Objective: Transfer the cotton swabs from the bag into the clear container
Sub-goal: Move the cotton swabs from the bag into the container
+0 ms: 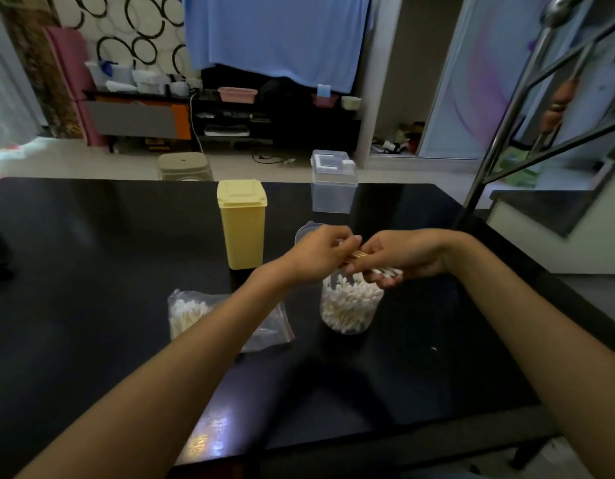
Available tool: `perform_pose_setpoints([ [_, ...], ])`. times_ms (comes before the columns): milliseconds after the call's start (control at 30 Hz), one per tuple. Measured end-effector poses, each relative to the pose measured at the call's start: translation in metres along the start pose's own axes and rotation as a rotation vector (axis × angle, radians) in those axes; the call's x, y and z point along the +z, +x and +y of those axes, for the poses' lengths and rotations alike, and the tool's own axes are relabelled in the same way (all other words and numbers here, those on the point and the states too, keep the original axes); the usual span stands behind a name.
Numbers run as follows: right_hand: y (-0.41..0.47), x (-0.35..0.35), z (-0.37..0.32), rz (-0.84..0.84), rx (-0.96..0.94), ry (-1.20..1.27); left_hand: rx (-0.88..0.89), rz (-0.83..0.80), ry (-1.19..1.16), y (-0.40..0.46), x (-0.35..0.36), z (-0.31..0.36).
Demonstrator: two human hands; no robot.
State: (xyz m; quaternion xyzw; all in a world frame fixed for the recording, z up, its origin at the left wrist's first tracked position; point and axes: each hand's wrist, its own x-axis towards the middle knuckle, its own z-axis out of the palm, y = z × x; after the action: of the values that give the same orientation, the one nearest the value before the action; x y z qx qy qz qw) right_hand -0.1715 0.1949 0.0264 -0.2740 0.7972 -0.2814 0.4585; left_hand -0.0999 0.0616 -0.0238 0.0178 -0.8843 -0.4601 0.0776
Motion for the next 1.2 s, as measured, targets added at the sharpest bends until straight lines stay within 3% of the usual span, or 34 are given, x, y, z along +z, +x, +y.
perform_pose_setpoints([
  [200, 0.002, -0.022, 0.002, 0.084, -0.006, -0.008, -0.055, 0.283, 0.054, 0.015, 0.018, 0.004],
  [333, 0.004, -0.014, 0.014, 0.138, -0.138, 0.22, -0.18, 0.486, 0.044, 0.016, 0.027, -0.007],
  [400, 0.012, 0.002, 0.022, 0.304, -0.222, 0.199, -0.211, 0.553, 0.054, 0.017, 0.031, -0.01],
  [467, 0.027, 0.02, 0.029, 0.572, -0.304, 0.199, -0.203, 0.575, 0.037, 0.017, 0.035, -0.009],
  [567, 0.045, 0.036, 0.033, 0.847, -0.352, 0.369, -0.189, 0.52, -0.004, 0.014, 0.042, -0.004],
  [667, 0.052, 0.044, 0.032, 0.927, -0.375, 0.52, -0.202, 0.454, -0.055, 0.01, 0.048, 0.001],
  [833, 0.055, 0.05, 0.036, 0.994, -0.544, 0.391, -0.209, 0.358, -0.045, 0.006, 0.041, 0.003],
  [967, 0.055, 0.042, 0.044, 1.119, -0.576, 0.356, -0.313, 0.165, -0.249, 0.009, 0.035, 0.016],
  [1067, 0.054, 0.035, 0.046, 1.114, -0.531, 0.264, -0.394, 0.04, -0.438, 0.006, 0.029, 0.014],
  [1133, 0.05, 0.028, 0.051, 1.078, -0.488, 0.24, -0.378, -0.015, -0.371, 0.002, 0.021, 0.008],
  [1200, 0.046, 0.019, 0.06, 1.103, -0.444, 0.264, -0.318, 0.066, -0.121, -0.001, 0.012, -0.006],
])
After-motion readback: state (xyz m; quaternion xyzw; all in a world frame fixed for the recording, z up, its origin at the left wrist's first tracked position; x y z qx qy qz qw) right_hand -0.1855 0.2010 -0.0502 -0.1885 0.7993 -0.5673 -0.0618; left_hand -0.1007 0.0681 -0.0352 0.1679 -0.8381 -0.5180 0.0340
